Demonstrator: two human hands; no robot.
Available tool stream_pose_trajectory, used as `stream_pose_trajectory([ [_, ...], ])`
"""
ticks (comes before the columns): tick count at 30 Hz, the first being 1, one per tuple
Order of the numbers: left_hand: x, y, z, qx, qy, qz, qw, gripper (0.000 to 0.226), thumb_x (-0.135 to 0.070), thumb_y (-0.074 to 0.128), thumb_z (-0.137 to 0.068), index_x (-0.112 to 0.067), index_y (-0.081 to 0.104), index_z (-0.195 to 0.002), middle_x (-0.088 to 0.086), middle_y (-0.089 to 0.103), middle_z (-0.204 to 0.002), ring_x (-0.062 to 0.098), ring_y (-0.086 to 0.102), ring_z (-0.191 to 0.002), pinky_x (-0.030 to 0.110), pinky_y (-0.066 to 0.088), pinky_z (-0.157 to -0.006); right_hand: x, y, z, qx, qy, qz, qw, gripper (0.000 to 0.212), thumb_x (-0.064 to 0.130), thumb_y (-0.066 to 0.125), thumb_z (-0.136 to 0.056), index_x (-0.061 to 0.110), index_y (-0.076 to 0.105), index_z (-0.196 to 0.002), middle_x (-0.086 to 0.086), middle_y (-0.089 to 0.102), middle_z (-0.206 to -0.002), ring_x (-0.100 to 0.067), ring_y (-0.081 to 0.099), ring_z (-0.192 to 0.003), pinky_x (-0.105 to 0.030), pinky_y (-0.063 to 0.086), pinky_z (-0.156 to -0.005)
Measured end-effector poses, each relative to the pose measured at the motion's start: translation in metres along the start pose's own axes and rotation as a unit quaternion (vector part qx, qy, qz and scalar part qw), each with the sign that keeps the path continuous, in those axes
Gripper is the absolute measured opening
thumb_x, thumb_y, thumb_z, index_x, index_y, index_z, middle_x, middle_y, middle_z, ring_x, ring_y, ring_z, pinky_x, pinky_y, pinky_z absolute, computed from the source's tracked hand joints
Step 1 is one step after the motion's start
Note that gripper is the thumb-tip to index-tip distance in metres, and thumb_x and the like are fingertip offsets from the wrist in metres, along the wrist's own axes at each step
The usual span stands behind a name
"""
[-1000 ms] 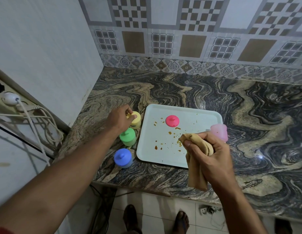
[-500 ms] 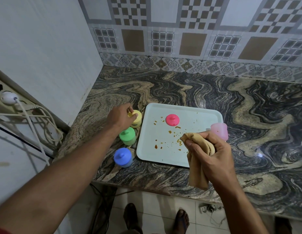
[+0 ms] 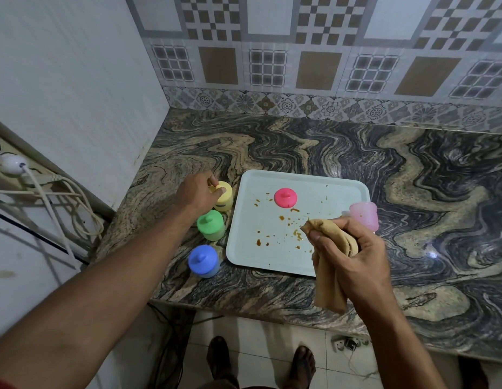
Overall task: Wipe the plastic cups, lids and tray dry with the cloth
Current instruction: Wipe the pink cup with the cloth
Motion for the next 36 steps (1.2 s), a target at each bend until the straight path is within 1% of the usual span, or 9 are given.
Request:
stream_pose_trajectory([
  [9,-0.011,-0.001,0.002,-0.064,0.045,0.011,0.997,0.032,-0.053,0.072,-0.092,-0.022,0.067,-0.1,0.004,0.069,-0.103,0.027,0.065,-0.093,0.04,0.054,-0.074,-0.011,-0.011,-0.001,-0.007,-0.01,0.005,1.0,0.008,0.005,0.08,-0.091,0.008,0.075,-0.096,-0.002,0.076,-0.083,-0.021,0.07,-0.072,-0.043,0.06,-0.071],
  [14,-0.082,-0.013,0.003,-0.097,0.079,0.249,0.96,0.014,-0.033,0.074,-0.096,-0.019,0.074,-0.098,-0.008,0.074,-0.091,0.01,0.071,-0.085,0.033,0.061,-0.079,-0.03,-0.012,-0.005,-0.037,0.066,-0.064,0.995,0.009,0.013,0.074,-0.087,0.02,0.076,-0.093,-0.009,0.077,-0.094,-0.026,0.068,-0.085,-0.052,0.059,-0.085],
  [16,-0.123,-0.019,0.007,-0.052,0.057,0.434,0.897,0.007,-0.026,0.072,-0.098,-0.02,0.073,-0.096,-0.003,0.076,-0.089,0.012,0.073,-0.083,0.031,0.058,-0.075,-0.037,-0.001,-0.006,-0.04,0.128,-0.105,0.985,0.012,0.011,0.07,-0.09,0.02,0.078,-0.091,-0.015,0.077,-0.091,-0.032,0.07,-0.082,-0.051,0.059,-0.082],
  [21,-0.212,-0.024,0.035,0.129,-0.064,0.774,0.616,0.014,-0.023,0.06,-0.105,-0.016,0.07,-0.098,-0.001,0.074,-0.086,0.008,0.07,-0.076,0.02,0.052,-0.073,-0.035,0.041,0.001,0.076,0.253,-0.102,0.959,0.014,0.005,0.067,-0.1,0.01,0.077,-0.092,-0.02,0.073,-0.086,-0.03,0.07,-0.075,-0.041,0.057,-0.076],
  [25,-0.238,0.001,0.06,0.201,-0.152,0.819,0.516,0.018,-0.028,0.062,-0.103,-0.017,0.073,-0.095,-0.001,0.074,-0.086,0.006,0.071,-0.076,0.019,0.053,-0.073,-0.031,0.053,-0.004,0.099,0.325,-0.274,0.9,0.011,0.007,0.064,-0.096,0.009,0.072,-0.09,-0.01,0.071,-0.077,-0.021,0.068,-0.066,-0.029,0.055,-0.062],
  [28,-0.236,0.013,0.067,0.224,-0.162,0.811,0.515,0.018,-0.028,0.06,-0.104,-0.018,0.073,-0.097,-0.002,0.072,-0.087,0.006,0.068,-0.078,0.019,0.054,-0.073,-0.052,0.026,-0.023,-0.111,0.309,-0.436,0.838,0.026,0.009,0.056,-0.104,0.003,0.072,-0.123,-0.012,0.076,-0.09,-0.023,0.074,-0.076,-0.037,0.063,-0.072],
  [30,-0.229,0.016,0.065,0.231,-0.157,0.794,0.54,0.017,-0.03,0.06,-0.103,-0.02,0.073,-0.098,-0.004,0.071,-0.088,0.007,0.066,-0.08,0.02,0.051,-0.074,-0.066,-0.004,-0.031,-0.203,0.283,-0.44,0.828,0.026,0.01,0.051,-0.108,0.004,0.07,-0.125,-0.011,0.078,-0.089,-0.022,0.076,-0.074,-0.038,0.065,-0.073],
  [33,-0.22,0.024,0.056,0.215,-0.119,0.71,0.66,0.015,-0.029,0.059,-0.105,-0.024,0.072,-0.1,-0.006,0.071,-0.089,0.007,0.066,-0.08,0.021,0.047,-0.072,-0.083,-0.042,-0.03,-0.255,0.287,-0.363,0.849,0.028,0.011,0.059,-0.104,0.002,0.07,-0.128,-0.019,0.079,-0.106,-0.029,0.078,-0.09,-0.047,0.064,-0.087],
  [36,-0.215,0.031,0.047,0.174,-0.033,0.545,0.819,0.009,-0.021,0.062,-0.104,-0.023,0.07,-0.099,-0.004,0.072,-0.09,0.01,0.067,-0.079,0.023,0.047,-0.071,-0.092,-0.069,-0.026,-0.279,0.273,-0.317,0.865,0.021,0.005,0.06,-0.103,0.002,0.073,-0.119,-0.015,0.078,-0.094,-0.021,0.077,-0.071,-0.033,0.063,-0.06],
])
Point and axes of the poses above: each hand's wrist, its own z-axis away from the middle knuckle, its own y-axis out of the palm, x = y × z, the point moved 1 cm from there along -z, towards the middle knuckle
